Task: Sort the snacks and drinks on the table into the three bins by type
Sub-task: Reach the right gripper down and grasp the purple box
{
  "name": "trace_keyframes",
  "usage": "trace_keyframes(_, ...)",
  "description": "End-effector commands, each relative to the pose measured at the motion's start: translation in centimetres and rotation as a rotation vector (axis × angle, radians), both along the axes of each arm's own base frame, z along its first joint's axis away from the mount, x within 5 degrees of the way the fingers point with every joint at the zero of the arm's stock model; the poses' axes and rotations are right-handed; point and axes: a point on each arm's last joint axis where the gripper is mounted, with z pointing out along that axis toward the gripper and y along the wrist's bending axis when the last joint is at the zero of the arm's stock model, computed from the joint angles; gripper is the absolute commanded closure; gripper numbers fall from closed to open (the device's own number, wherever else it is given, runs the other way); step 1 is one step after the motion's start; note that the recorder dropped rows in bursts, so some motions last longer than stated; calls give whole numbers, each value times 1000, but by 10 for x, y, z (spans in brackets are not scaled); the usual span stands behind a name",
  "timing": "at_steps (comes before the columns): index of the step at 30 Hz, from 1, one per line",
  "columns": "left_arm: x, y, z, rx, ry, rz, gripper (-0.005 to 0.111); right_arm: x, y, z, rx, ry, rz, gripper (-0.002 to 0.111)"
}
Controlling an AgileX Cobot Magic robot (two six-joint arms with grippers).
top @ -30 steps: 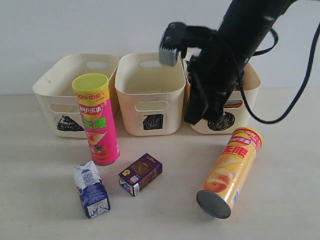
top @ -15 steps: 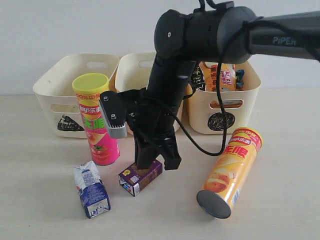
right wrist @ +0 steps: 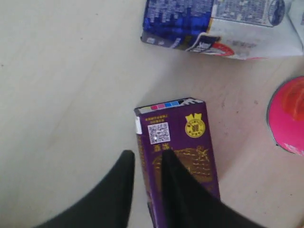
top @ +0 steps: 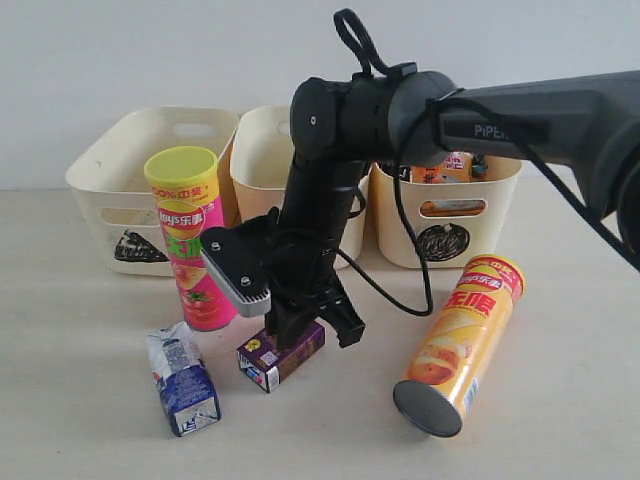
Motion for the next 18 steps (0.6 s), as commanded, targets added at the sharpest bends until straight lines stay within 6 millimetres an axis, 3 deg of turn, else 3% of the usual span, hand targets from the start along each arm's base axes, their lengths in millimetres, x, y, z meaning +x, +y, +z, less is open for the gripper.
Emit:
trace_keyframes(1, 0, 0, 2, -19, -11, 3, 102, 3, 3, 3, 22, -43, 0, 51)
trace_keyframes(2, 0, 0, 2, -19, -11, 3, 102, 4, 3, 2, 23, -44, -3, 35)
trace_keyframes(3, 0, 0, 2, -19, -11, 3, 102, 4, 4, 1, 25, -44, -5, 27)
trace_keyframes(5, 0, 0, 2, -19, -11, 3, 102, 5, 4, -2, 22, -39, -17, 18)
trace_keyframes(18, 0, 0, 2, -19, -13, 3, 102, 13, 8, -30, 7, -51, -30, 22)
